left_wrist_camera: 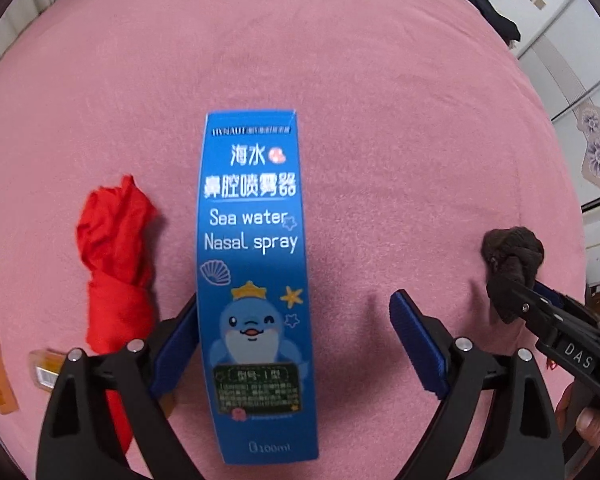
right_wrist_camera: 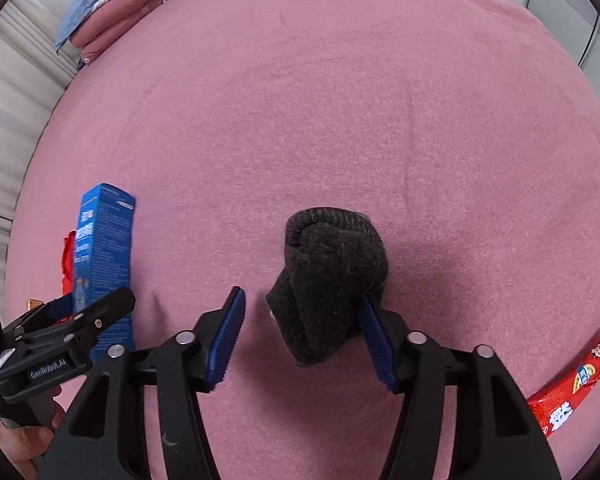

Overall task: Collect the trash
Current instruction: 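Grasp the blue nasal spray box with the left tool while the right tool grasps the dark grey sock, then carry the box and sock to the yellow bin and open both tools over it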

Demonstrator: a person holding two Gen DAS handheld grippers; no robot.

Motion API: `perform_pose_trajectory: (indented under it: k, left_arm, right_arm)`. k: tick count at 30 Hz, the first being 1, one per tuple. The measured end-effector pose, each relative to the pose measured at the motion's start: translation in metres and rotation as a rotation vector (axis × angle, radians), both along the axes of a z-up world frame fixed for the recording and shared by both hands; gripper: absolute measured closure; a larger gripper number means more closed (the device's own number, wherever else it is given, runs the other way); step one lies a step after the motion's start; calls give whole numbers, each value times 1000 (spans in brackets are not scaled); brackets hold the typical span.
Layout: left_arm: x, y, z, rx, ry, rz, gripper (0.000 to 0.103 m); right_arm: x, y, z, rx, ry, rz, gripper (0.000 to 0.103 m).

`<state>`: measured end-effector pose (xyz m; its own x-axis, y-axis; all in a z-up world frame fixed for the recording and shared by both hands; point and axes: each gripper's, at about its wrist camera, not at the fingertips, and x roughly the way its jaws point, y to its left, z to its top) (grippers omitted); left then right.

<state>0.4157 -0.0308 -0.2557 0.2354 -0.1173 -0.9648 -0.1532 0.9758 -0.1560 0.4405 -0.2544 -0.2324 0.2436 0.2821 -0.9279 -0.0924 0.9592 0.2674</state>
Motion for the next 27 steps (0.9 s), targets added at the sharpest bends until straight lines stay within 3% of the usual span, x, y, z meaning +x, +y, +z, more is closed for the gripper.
perform_pose_trajectory:
  k: [1,3,6,16,27]
  left_arm:
    - [1,1,-3,-4,14,6,21]
    - [3,3,-10,-9,41,15,44]
    - [0,-1,-13,36,52,-5,56]
    - [-44,-20,5,-18,0,-44,56]
    - [-136,-66,29,-97,29,-105,56]
  right_arm:
    - [-1,-1,-1,-7,-2,-5,61]
    - [-4,-6,0,-9,-5,-13,72]
    - [-10,-14,2,20,-5,-15,83]
    - [-63,-30,18,108,-5,-1,85]
    - [-163,-69,46,154,12,-40,85]
